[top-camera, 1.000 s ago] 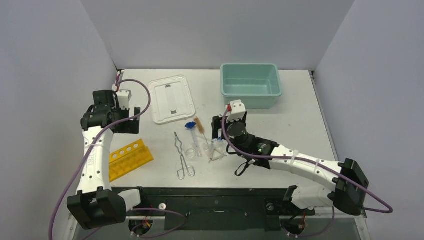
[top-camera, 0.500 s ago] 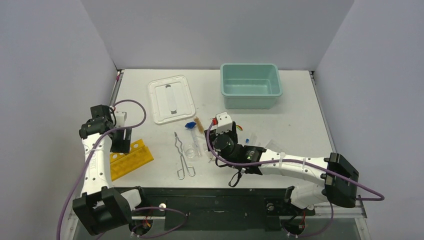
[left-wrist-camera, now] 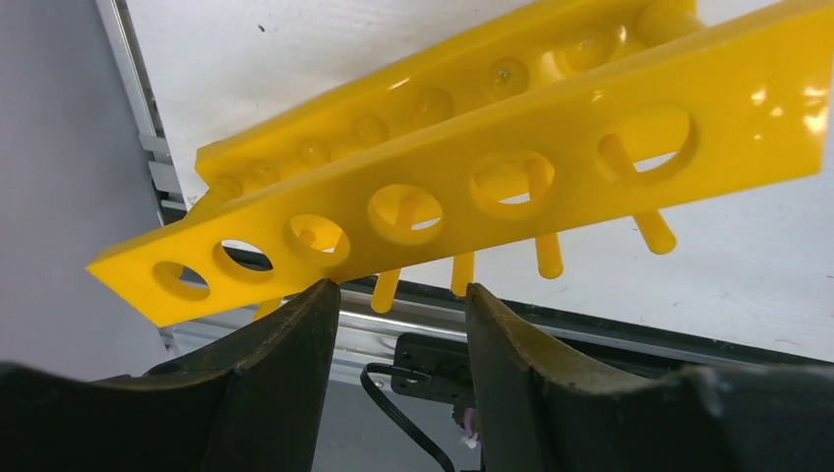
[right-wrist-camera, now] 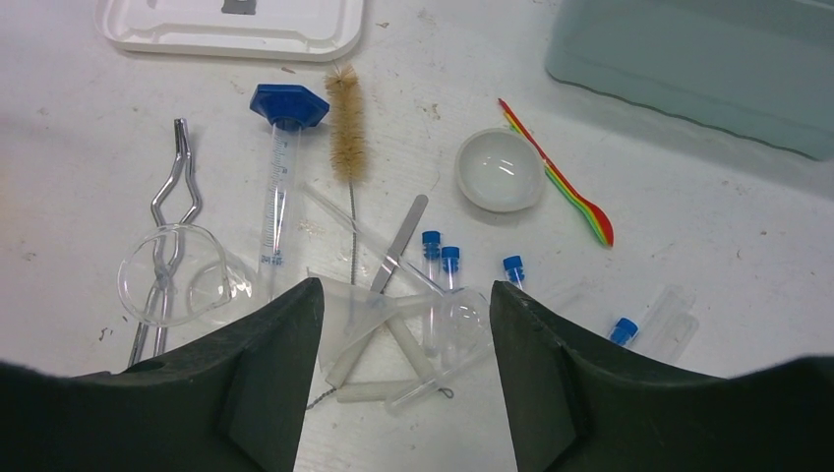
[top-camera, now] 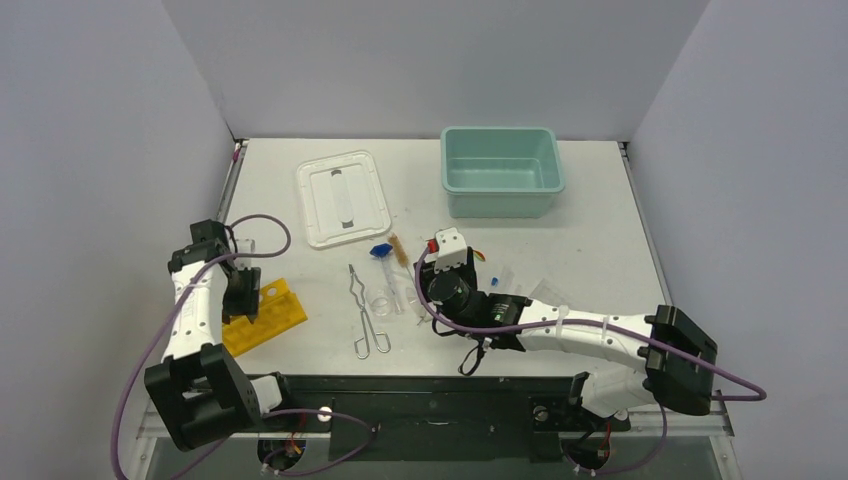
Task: Organize the chemistry lab equipment
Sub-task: Move the test tube rack to the center of the board.
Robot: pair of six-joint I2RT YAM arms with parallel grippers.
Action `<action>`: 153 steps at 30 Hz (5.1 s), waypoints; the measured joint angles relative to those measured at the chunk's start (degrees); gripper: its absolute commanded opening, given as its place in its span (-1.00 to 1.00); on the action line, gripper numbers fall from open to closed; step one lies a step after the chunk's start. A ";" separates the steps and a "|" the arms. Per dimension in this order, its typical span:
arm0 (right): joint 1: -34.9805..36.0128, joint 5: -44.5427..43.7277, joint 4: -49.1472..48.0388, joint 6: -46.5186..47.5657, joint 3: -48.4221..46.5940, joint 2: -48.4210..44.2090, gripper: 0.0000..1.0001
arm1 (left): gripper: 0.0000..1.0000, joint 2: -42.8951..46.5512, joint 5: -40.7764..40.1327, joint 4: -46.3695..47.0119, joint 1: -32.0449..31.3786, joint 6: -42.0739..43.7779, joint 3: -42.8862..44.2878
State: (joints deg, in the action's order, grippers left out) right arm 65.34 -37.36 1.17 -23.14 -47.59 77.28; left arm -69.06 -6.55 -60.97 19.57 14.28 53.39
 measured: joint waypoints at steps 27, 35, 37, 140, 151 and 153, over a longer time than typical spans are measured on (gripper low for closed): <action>-0.63 -3.39 2.29 -2.47 -1.09 1.11 0.09 | -0.07 -19.21 -6.14 1.09 -17.18 3.02 11.91; -3.15 -5.09 3.58 -3.96 3.98 -5.38 0.09 | -0.05 -23.93 -4.87 1.16 -28.65 -0.17 17.18; -3.85 -5.40 3.72 -4.42 5.25 -7.04 0.09 | -0.01 -24.85 -4.11 1.01 -30.45 -0.63 18.71; -3.41 -2.34 -1.25 -7.58 12.63 -11.41 -0.10 | 0.27 -19.45 13.94 22.10 -25.97 -21.79 11.54; -3.43 -2.67 1.31 -7.58 10.38 -8.02 -0.13 | 0.95 -19.32 28.96 23.06 -26.32 -25.92 11.41; -3.43 -2.05 2.01 -7.48 7.37 -4.94 -0.18 | 0.94 -18.97 31.45 21.46 -25.22 -25.79 11.52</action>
State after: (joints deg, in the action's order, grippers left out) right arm 61.91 -39.42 3.18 -30.61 -40.23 72.34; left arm -88.03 24.91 -39.51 -5.65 -11.51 64.90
